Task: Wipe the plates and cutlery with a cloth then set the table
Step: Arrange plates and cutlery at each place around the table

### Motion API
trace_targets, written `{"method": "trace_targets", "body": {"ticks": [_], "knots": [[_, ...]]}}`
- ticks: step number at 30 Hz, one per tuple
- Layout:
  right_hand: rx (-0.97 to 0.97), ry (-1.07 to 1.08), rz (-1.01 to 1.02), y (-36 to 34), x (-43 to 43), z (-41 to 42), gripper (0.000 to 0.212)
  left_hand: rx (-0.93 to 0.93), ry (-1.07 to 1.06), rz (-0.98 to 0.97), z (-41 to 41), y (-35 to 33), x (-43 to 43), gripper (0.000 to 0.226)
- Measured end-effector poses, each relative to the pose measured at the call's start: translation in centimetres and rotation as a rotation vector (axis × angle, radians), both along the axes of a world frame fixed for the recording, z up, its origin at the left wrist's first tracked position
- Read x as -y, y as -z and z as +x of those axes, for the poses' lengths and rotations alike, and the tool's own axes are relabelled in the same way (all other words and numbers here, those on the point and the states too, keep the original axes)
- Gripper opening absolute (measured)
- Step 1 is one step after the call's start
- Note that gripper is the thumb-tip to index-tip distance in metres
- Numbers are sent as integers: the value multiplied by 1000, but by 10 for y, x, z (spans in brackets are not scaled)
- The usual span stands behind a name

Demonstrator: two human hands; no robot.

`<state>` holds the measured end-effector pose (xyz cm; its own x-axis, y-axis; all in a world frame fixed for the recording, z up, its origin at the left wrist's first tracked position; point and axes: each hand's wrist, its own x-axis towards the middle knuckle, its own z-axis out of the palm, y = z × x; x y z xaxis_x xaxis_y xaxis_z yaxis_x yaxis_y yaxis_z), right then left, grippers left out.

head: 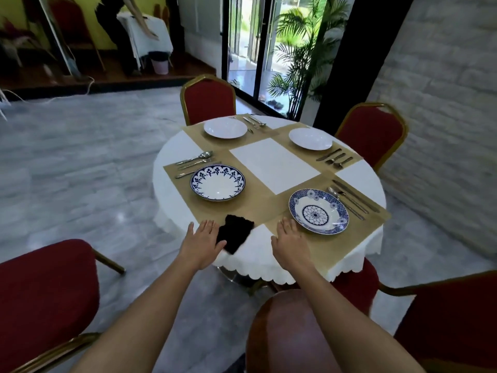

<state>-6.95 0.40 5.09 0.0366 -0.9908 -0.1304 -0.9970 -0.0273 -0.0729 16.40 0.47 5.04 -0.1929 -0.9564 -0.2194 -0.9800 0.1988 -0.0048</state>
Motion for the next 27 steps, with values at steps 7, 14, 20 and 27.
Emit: {"method": "trace_targets", "body": {"ticks": [7,14,20,27], "knots": [[53,179,-20,-14,34,63,56,51,198,-24,53,-26,65,64],[103,328,-66,-24,64,105,55,57,357,-77,85,-40,118,63],[100,431,-20,-5,76,100,55,0,480,-63,71,-24,153,61],[96,494,-6,3,95,85,54,-23,573,-40,53,-21,189,61]]}}
